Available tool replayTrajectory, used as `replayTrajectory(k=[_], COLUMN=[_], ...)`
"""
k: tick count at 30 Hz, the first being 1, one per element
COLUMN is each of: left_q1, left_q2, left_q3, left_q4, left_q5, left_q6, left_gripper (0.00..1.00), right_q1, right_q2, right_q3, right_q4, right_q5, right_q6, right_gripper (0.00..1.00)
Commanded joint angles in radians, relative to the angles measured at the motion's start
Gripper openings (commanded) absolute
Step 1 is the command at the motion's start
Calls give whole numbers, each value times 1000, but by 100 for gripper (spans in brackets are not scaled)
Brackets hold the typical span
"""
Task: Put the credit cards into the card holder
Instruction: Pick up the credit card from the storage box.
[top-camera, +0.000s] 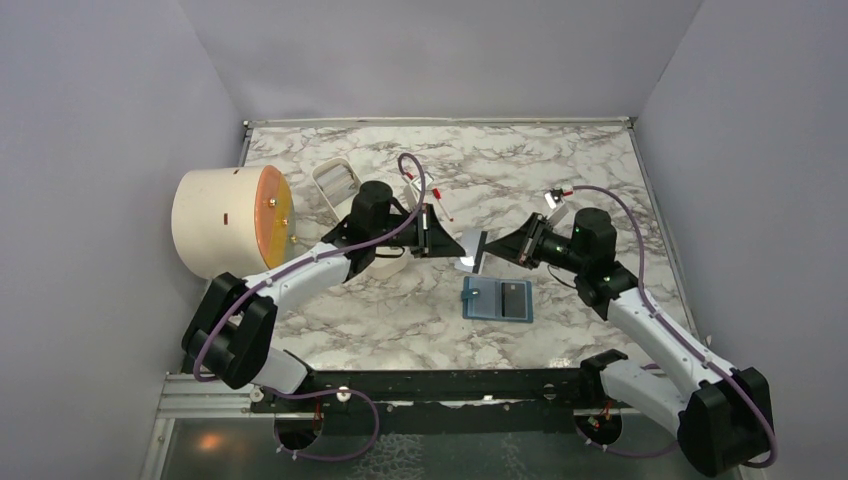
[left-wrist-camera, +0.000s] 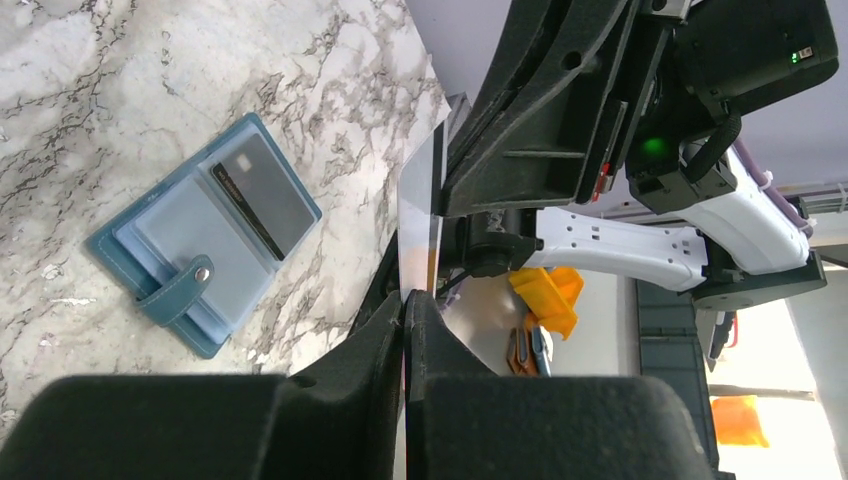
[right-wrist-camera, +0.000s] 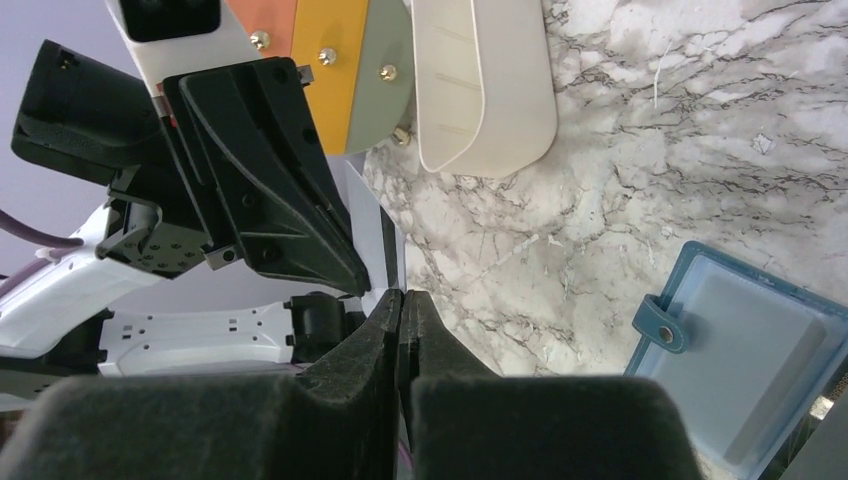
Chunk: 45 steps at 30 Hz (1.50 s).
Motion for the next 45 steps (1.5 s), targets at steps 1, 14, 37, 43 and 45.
replayTrajectory(k=[1, 14, 37, 43, 45], left_q1=[-9, -20, -38, -106, -122], left_q2=[-4, -7, 13, 73, 89], left_q3=[-17, -28, -120, -40, -33], left_q4=[31, 46, 21, -196, -201], left_q5=[-19, -24, -106, -250, -270], left_q6=[-7, -36, 27, 192, 202], left_gripper=[5, 10, 43, 40, 38], right_q1=[7, 7, 7, 6, 5], right_q2=[-34, -53, -84, 2, 23], right_q3=[-14, -50, -32, 20, 27], right_q4=[94, 171, -274, -414, -438], right_q5=[-24, -58, 207, 307, 334], right_q6=[12, 26, -242, -350, -363], right_gripper=[1, 1, 1, 1, 1])
